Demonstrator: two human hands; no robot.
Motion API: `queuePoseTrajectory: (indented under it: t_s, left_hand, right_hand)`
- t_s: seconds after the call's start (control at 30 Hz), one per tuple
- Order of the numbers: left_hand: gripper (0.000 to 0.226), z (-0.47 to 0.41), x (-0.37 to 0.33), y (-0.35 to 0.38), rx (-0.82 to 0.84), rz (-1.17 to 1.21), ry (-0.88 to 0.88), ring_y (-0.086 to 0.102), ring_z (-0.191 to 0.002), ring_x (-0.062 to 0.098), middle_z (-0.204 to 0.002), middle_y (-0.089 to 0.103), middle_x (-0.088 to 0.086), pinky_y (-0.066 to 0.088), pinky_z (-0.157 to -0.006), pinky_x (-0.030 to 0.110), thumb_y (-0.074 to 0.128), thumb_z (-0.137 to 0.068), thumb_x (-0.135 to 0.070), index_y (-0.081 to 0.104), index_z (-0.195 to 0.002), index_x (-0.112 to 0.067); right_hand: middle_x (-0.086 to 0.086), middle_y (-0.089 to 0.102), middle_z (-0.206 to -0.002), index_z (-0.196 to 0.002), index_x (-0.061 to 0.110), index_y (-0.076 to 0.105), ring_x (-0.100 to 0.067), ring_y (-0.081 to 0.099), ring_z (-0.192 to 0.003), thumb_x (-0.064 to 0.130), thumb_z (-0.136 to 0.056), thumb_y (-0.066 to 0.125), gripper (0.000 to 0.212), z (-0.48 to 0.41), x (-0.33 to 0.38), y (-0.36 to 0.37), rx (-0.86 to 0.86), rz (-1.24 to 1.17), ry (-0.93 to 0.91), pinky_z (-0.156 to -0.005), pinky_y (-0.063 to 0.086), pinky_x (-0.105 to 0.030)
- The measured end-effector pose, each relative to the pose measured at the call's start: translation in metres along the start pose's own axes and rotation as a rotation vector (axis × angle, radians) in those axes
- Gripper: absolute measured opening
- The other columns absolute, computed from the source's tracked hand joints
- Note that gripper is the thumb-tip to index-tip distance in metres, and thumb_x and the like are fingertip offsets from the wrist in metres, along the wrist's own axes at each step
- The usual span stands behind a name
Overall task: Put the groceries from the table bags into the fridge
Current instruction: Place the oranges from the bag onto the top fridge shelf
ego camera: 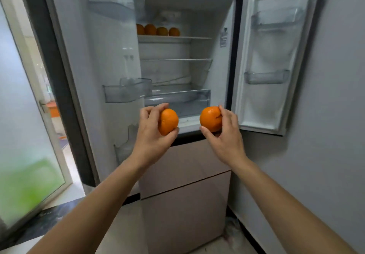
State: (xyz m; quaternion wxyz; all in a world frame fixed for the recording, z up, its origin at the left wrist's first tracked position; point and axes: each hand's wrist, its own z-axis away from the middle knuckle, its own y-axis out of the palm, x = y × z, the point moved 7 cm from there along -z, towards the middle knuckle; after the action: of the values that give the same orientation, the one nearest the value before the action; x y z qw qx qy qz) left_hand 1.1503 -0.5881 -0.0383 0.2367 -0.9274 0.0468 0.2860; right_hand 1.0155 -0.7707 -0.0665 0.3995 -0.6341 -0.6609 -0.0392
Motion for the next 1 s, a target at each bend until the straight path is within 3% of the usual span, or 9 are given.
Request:
queuePoseTrajectory:
  t_s: [0.1,0.23,0.37,0.47,0.57,0.73,0.87,1.0]
  left_hand:
    - [0.069,-0.060,0.018,0.045,-0.077,0.062,-0.010,0.047,-0.107,0.006,-0.122,0.044,-0.003,0.034,-0.087,0.003,0.084,-0.075,-0.020,0.049,-0.135,-0.021]
    - [0.066,-0.143,0.031,0.084,-0.138,0.123,-0.065,0.056,-0.103,0.011,-0.117,0.053,-0.010,0.042,-0.084,0.020,0.086,-0.073,-0.026,0.048,-0.126,-0.025]
    - [0.063,-0.227,0.032,0.109,-0.170,0.049,-0.009,0.053,-0.103,0.012,-0.119,0.055,-0.003,0.039,-0.086,0.020,0.086,-0.073,-0.027,0.051,-0.125,-0.020]
    - [0.065,-0.294,0.037,0.123,-0.209,-0.024,0.037,0.044,-0.104,0.010,-0.125,0.043,0.004,0.032,-0.090,0.014,0.083,-0.076,-0.024,0.052,-0.132,-0.015]
    - [0.069,-0.360,0.045,0.136,-0.232,-0.077,0.037,0.040,-0.108,0.010,-0.127,0.036,0.003,0.031,-0.097,0.017,0.079,-0.081,-0.027,0.046,-0.141,-0.017]
    - [0.064,-0.469,0.060,0.154,-0.287,-0.212,0.073,0.049,-0.114,0.014,-0.132,0.049,0.006,0.034,-0.093,0.021,0.078,-0.082,-0.033,0.047,-0.135,-0.016]
    - [0.059,-0.557,0.079,0.175,-0.245,-0.349,0.042,0.058,-0.114,0.023,-0.124,0.062,0.005,0.045,-0.091,0.034,0.077,-0.081,-0.041,0.051,-0.129,-0.018]
    - [0.056,-0.627,0.103,0.204,-0.097,-0.419,-0.011,0.057,-0.106,0.020,-0.119,0.059,0.003,0.047,-0.086,0.034,0.073,-0.086,-0.041,0.050,-0.132,-0.019]
  right_hand:
    - [0.000,0.030,-0.149,-0.156,0.025,0.023,-0.007,0.043,-0.119,0.047,-0.089,0.070,0.085,-0.061,-0.038,0.011,0.027,0.044,-0.003,-0.098,0.045,-0.033]
    - [0.002,0.031,-0.150,-0.156,0.025,0.022,-0.018,0.048,-0.126,0.053,-0.089,0.068,0.086,-0.151,-0.072,0.018,0.040,0.100,-0.015,-0.097,0.052,-0.048]
    - [-0.001,0.030,-0.157,-0.157,0.024,0.018,-0.023,0.045,-0.134,0.051,-0.091,0.067,0.086,-0.240,-0.089,0.025,0.005,0.076,0.000,-0.105,0.044,-0.043]
    - [-0.003,0.035,-0.156,-0.154,0.023,0.022,-0.025,0.047,-0.133,0.047,-0.091,0.068,0.082,-0.307,-0.097,0.035,-0.042,0.024,-0.029,-0.101,0.039,-0.036]
    - [-0.006,0.039,-0.153,-0.152,0.020,0.026,-0.027,0.050,-0.130,0.046,-0.091,0.068,0.078,-0.377,-0.102,0.047,-0.085,-0.007,-0.091,-0.100,0.041,-0.037]
    - [-0.011,0.034,-0.152,-0.155,0.015,0.028,-0.027,0.043,-0.135,0.041,-0.092,0.068,0.079,-0.496,-0.106,0.071,-0.121,-0.105,-0.178,-0.105,0.035,-0.032]
    - [-0.014,0.031,-0.152,-0.157,0.013,0.025,-0.031,0.042,-0.137,0.041,-0.092,0.068,0.082,-0.588,-0.105,0.095,-0.079,-0.133,-0.198,-0.113,0.034,-0.039]
    - [-0.020,0.043,-0.147,-0.154,0.015,0.027,-0.041,0.048,-0.131,0.042,-0.093,0.064,0.076,-0.664,-0.106,0.121,0.020,0.030,-0.212,-0.104,0.043,-0.042]
